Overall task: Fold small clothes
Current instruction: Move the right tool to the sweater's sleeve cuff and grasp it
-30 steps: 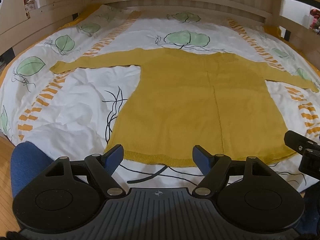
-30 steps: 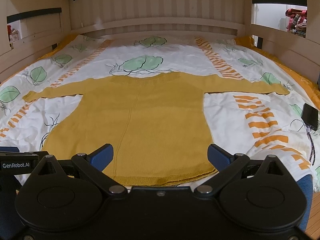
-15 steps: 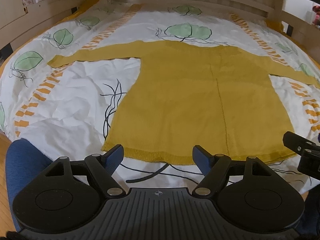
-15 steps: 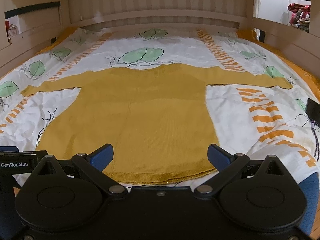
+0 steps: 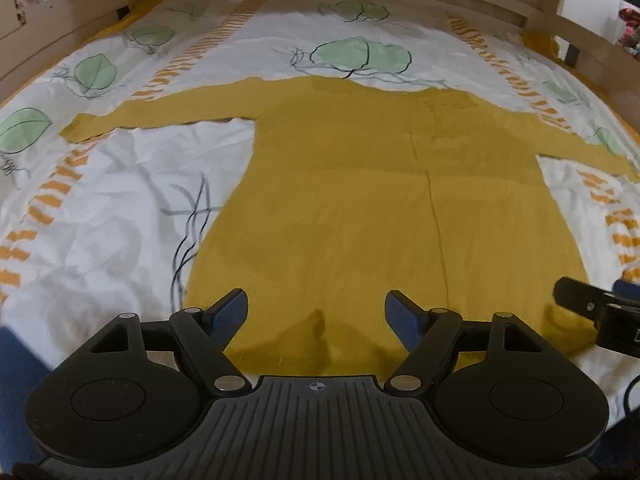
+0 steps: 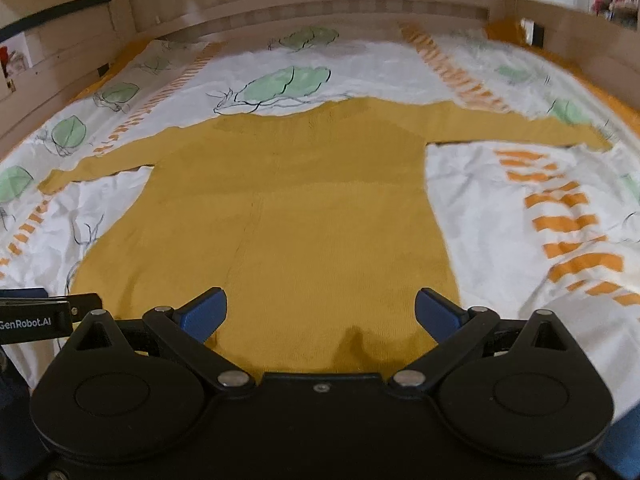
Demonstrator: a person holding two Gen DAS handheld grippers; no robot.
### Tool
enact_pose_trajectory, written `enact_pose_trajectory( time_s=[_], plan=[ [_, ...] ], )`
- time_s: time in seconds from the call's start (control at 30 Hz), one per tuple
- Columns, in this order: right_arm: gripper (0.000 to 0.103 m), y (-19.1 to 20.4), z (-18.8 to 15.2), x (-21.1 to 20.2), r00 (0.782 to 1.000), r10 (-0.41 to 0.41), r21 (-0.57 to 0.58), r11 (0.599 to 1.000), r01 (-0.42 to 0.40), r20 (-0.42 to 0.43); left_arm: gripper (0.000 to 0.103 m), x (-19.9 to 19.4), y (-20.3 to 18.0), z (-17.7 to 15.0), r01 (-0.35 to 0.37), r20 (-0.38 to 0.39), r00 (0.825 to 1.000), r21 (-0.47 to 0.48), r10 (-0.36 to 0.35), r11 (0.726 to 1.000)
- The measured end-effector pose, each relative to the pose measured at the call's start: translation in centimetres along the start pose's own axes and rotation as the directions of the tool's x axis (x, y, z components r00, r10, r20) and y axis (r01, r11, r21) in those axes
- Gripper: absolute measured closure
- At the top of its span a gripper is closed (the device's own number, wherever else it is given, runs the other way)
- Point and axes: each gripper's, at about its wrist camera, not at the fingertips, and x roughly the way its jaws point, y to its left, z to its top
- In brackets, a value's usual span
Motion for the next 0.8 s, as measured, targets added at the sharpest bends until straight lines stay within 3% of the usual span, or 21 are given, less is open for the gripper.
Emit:
enact_pose_trajectory(
  time_s=[0.1,0.2,0.43,0.63,0.7,0.8],
  plan=[
    [0.003,-1.5,1.7,1.3,0.999,0.020,0.061,0.998,-0.018,-0.040,0.029,1.0,-0.2,2.0,0.018,0.016,1.000,0.002,-0.018,1.000],
    [0.003,-3.1,4.2,2.6,0.998,-0.021,0.047,0.999,0.023,-0.058,0.029,2.1,-0.5,4.1,0.021,0.037,0.999,0.010,-0.022,1.000],
    [0.003,-10.6,11.5,5.7,0.991,-0.134,0.104,0.986,0.133,0.003,0.029,6.6,-1.7,9.4,0.023,0.071,0.997,0.013,-0.023,1.000],
    [0.006,-19.5,16.6,10.2,0.959,-0.285,0.161,0.946,0.281,-0.001,0.029,11.5,-3.0,12.8,0.017,0.093,0.995,0.017,-0.018,1.000],
    [0.012,-22.8,18.0,11.7,0.943,-0.332,0.173,0.929,0.329,-0.012,0.029,13.0,-3.3,13.7,0.021,0.103,0.994,0.013,-0.023,1.000],
    [0.013,-27.6,19.6,13.2,0.918,-0.395,0.226,0.892,0.391,-0.027,0.029,14.9,-3.7,14.8,0.018,0.116,0.993,0.010,-0.019,1.000]
  ],
)
